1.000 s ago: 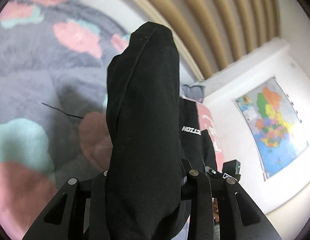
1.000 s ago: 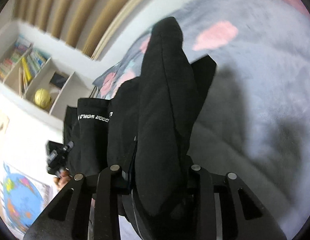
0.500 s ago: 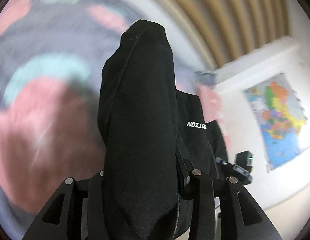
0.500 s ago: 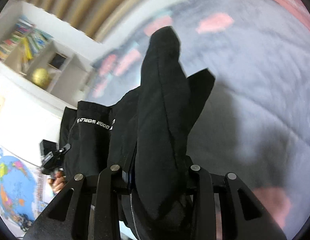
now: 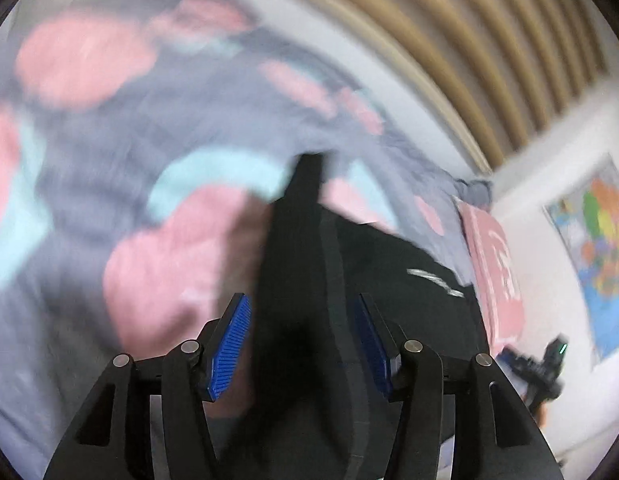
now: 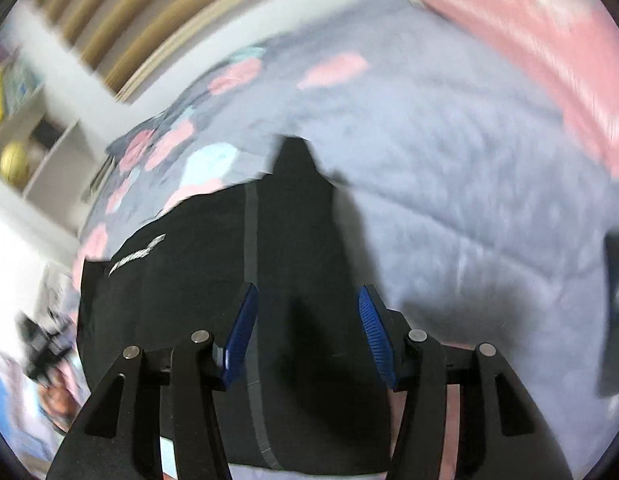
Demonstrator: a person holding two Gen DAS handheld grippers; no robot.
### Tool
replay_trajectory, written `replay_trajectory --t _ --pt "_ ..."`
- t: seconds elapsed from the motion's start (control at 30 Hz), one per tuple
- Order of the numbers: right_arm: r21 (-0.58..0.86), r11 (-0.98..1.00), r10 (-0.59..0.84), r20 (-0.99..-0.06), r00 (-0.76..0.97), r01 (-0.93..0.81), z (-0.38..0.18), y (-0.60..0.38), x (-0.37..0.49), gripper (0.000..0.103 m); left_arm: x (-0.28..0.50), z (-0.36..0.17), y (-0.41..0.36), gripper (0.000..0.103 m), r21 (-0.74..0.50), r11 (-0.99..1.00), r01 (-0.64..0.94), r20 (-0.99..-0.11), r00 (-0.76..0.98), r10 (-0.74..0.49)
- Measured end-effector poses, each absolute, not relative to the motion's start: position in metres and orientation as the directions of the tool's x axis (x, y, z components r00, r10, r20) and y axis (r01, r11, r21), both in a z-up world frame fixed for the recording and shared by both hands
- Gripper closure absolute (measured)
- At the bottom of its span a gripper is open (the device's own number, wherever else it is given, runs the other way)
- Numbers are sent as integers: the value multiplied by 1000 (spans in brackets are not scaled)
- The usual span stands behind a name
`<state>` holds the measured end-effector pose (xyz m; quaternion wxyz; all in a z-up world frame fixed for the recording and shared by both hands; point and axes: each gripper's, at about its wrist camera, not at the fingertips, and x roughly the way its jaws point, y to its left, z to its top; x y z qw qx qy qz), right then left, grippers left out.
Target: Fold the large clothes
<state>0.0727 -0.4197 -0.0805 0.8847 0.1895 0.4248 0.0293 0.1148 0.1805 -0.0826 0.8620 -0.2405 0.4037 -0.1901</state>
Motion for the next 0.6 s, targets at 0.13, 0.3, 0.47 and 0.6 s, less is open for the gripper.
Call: replay_trajectory --t 0.13,0.3,0.47,0.6 --pt "268 963 207 -757 619 6 -69 -351 73 42 100 -53 126 47 -450 849 278 -601 608 -518" --pt "122 992 111 -842 528 -15 -116 -293 89 42 107 -93 82 47 -251 941 227 -749 570 -337" --pt "56 998 29 -852 523 37 -139 -284 87 42 124 -133 91 45 -321 939 122 -798 500 -337" --pt "63 997 25 -844 536 51 -124 -282 80 41 108 -108 78 45 -205 969 139 -793 557 -248"
